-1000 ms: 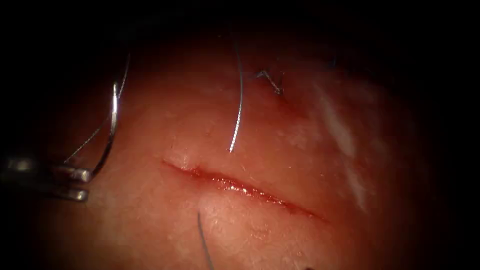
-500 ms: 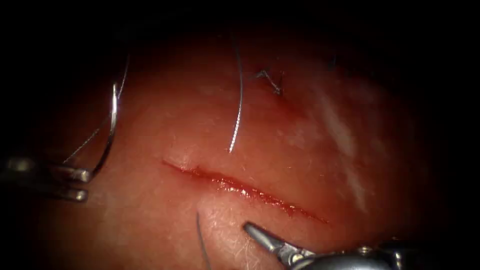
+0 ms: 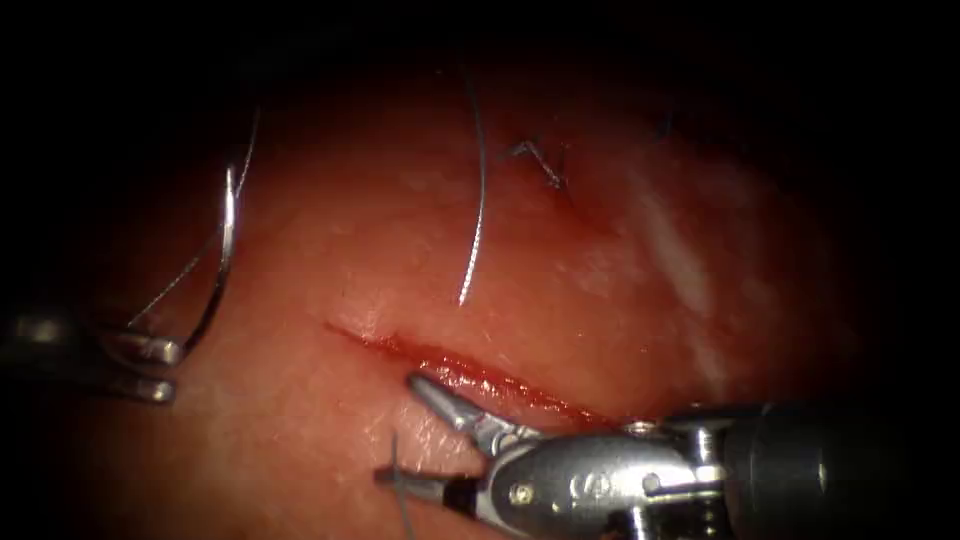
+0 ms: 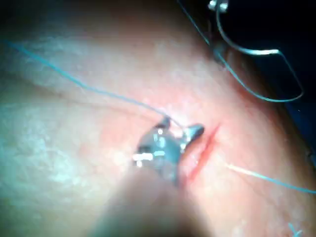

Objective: Wound Closure

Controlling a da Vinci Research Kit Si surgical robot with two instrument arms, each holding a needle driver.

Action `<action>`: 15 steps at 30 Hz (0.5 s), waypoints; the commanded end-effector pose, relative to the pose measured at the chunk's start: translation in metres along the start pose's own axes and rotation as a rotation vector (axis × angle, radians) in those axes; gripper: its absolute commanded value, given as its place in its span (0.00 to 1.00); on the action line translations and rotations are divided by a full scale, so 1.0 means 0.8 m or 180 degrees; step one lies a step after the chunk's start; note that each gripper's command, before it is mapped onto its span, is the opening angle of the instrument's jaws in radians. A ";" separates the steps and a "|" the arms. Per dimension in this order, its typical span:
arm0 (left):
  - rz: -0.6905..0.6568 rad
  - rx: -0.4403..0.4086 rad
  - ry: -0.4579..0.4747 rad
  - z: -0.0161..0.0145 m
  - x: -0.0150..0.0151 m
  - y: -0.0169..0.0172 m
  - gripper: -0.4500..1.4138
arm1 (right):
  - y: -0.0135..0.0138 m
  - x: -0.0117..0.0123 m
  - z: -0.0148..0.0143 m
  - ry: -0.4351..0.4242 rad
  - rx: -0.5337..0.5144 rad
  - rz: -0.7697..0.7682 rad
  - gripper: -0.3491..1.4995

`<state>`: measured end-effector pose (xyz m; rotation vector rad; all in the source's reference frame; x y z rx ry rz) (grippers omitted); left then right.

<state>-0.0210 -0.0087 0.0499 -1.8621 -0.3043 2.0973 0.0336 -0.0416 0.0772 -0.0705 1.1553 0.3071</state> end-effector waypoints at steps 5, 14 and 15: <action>0.0004 -0.0002 0.0005 0.0006 -0.0008 -0.0002 0.00 | -0.0011 0.0005 0.0024 0.0083 0.0121 -0.0022 0.59; 0.0004 -0.0004 0.0005 0.0005 -0.0008 -0.0002 0.00 | -0.0023 0.0006 -0.0008 0.0154 0.0296 -0.0143 0.00; 0.0004 -0.0004 0.0005 0.0005 -0.0008 -0.0002 0.00 | -0.0026 0.0006 -0.0015 0.0169 0.0320 -0.0147 0.00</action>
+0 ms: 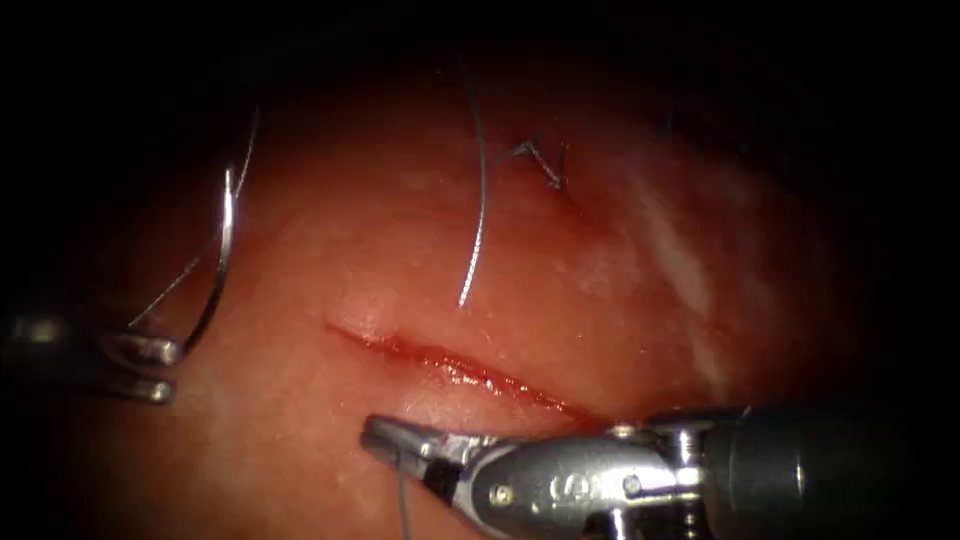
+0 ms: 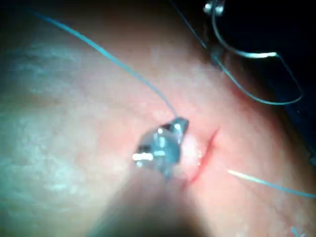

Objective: Wound Closure

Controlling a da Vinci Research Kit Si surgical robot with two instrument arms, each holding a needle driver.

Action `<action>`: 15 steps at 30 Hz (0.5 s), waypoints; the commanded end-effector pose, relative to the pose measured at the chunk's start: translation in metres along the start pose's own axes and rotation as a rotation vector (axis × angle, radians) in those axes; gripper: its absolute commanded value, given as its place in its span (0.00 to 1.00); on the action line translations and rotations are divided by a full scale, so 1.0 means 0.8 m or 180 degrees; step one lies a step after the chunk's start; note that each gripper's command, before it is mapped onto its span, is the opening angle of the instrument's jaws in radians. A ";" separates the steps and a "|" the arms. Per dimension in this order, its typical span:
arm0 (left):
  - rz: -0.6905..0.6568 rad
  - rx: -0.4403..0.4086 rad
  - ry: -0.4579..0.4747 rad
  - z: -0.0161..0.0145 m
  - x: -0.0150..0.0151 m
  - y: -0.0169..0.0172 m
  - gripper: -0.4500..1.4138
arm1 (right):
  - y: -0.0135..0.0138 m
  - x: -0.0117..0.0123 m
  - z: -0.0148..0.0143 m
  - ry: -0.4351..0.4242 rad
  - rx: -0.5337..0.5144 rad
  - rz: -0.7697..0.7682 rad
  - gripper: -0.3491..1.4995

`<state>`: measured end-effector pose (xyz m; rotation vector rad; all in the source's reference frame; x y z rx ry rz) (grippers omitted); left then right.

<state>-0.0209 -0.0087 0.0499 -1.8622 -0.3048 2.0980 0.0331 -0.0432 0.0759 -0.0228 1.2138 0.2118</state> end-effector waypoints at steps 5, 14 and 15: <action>0.0003 -0.0002 0.0007 0.0007 -0.0008 -0.0002 0.00 | -0.0024 0.0002 -0.0032 0.0011 0.0046 -0.0026 0.00; 0.0003 0.0002 0.0006 0.0008 -0.0008 -0.0002 0.00 | -0.0060 0.0017 -0.0089 0.0001 0.0086 -0.0056 0.00; 0.0003 0.0002 0.0006 0.0008 -0.0008 -0.0002 0.00 | -0.0063 0.0019 -0.0092 0.0004 0.0092 -0.0058 0.00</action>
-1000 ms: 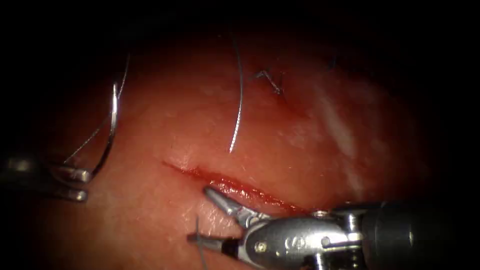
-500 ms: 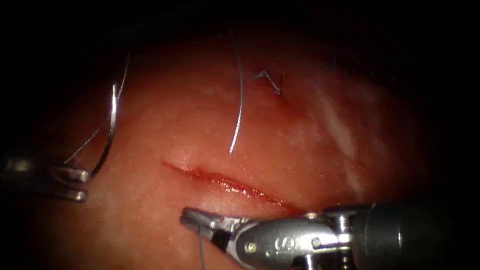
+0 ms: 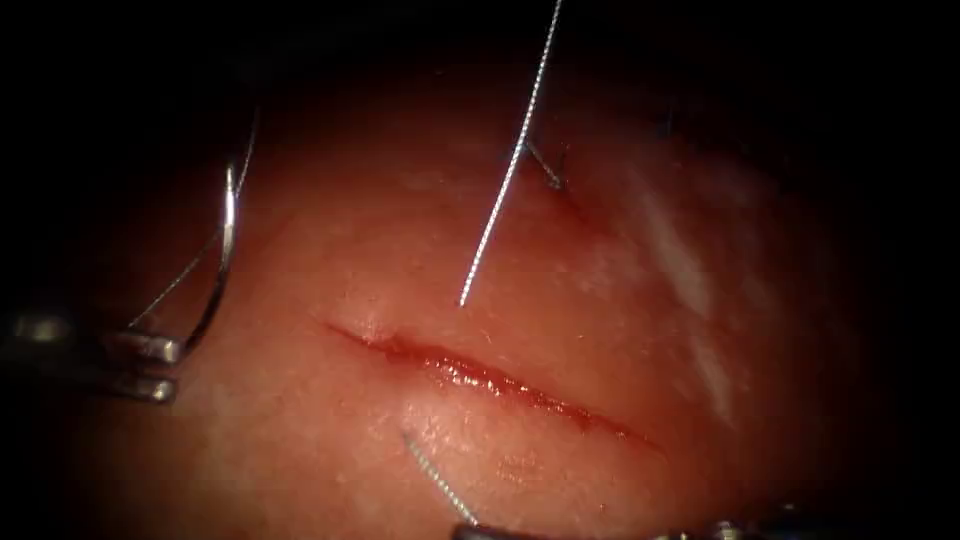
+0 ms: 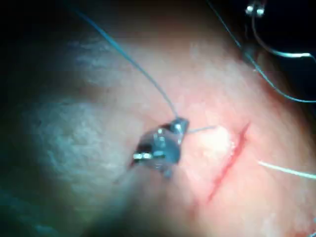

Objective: Wound Closure

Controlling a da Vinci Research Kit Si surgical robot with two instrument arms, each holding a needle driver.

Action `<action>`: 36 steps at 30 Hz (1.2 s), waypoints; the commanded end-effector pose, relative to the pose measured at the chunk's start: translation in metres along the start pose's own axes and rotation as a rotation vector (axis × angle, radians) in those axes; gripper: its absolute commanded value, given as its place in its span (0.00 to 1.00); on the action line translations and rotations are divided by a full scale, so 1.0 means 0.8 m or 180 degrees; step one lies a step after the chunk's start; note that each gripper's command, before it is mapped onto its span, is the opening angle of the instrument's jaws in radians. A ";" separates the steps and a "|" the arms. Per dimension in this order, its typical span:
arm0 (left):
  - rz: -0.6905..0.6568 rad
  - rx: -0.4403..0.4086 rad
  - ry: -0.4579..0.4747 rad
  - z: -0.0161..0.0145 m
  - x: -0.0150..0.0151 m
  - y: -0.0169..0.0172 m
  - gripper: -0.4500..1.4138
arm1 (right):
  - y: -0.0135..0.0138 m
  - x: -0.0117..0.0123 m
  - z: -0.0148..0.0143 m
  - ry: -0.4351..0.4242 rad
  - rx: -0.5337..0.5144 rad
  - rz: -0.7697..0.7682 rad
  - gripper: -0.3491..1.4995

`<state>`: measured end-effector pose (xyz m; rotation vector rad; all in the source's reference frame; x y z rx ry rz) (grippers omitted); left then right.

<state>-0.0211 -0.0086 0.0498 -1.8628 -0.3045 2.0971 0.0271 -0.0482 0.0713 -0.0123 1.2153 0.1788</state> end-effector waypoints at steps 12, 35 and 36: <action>0.0004 0.0001 0.0003 0.0006 -0.0009 -0.0002 0.00 | -0.0032 0.0013 -0.0012 0.0024 0.0042 -0.0031 0.00; 0.0005 0.0002 0.0002 0.0006 -0.0009 -0.0001 0.00 | 0.0048 -0.0037 0.0014 -0.0249 -0.0357 0.0079 0.84; 0.0005 0.0002 0.0002 0.0006 -0.0009 -0.0001 0.00 | 0.0051 -0.0038 0.0022 -0.0240 -0.0381 0.0086 0.84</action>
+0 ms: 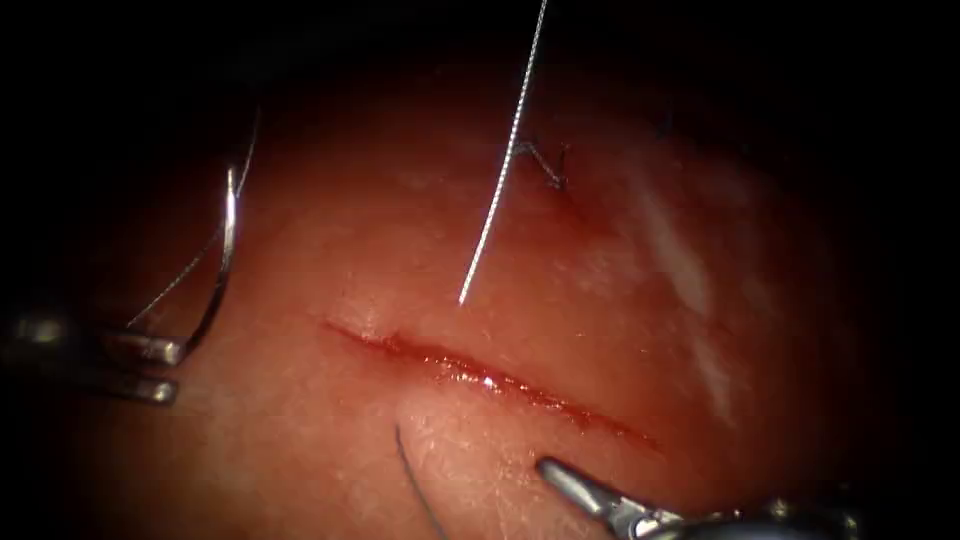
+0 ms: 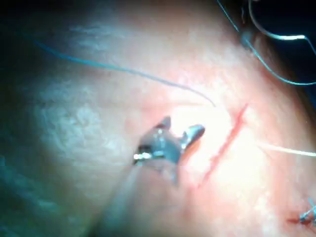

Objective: Wound Closure

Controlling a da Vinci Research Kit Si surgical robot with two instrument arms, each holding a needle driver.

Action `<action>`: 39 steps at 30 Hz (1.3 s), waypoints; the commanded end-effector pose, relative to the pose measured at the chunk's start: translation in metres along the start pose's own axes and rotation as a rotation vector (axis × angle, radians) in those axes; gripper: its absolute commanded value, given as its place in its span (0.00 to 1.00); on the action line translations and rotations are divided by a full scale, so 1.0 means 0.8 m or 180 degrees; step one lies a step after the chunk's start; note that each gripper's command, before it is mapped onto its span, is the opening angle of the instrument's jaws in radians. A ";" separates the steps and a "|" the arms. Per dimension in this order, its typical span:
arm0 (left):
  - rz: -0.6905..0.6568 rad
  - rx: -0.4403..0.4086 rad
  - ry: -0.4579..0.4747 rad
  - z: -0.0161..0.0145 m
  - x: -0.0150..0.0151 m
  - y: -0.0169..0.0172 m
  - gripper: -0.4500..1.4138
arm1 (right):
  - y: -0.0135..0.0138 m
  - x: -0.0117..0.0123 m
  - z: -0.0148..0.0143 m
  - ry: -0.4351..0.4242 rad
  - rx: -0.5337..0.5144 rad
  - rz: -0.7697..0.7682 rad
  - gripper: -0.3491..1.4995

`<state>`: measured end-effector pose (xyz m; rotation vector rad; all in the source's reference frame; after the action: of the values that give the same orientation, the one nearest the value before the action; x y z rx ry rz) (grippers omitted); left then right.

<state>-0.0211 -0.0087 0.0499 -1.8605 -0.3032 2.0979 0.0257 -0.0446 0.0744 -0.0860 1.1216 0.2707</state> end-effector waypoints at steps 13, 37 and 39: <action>0.0005 -0.0005 0.0006 0.0005 -0.0008 -0.0002 0.00 | 0.0009 0.0018 0.0104 0.0119 -0.0018 0.0045 0.80; 0.0005 -0.0004 0.0007 0.0006 -0.0008 -0.0002 0.00 | -0.0026 0.0036 0.0077 0.0351 0.0270 0.0045 0.00; 0.0005 -0.0004 0.0007 0.0006 -0.0008 -0.0002 0.00 | -0.0031 0.0040 0.0075 0.0346 0.0294 0.0039 0.00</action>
<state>-0.0210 -0.0087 0.0499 -1.8627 -0.3040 2.0977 0.0322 -0.0449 0.0737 -0.0140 1.2406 0.2283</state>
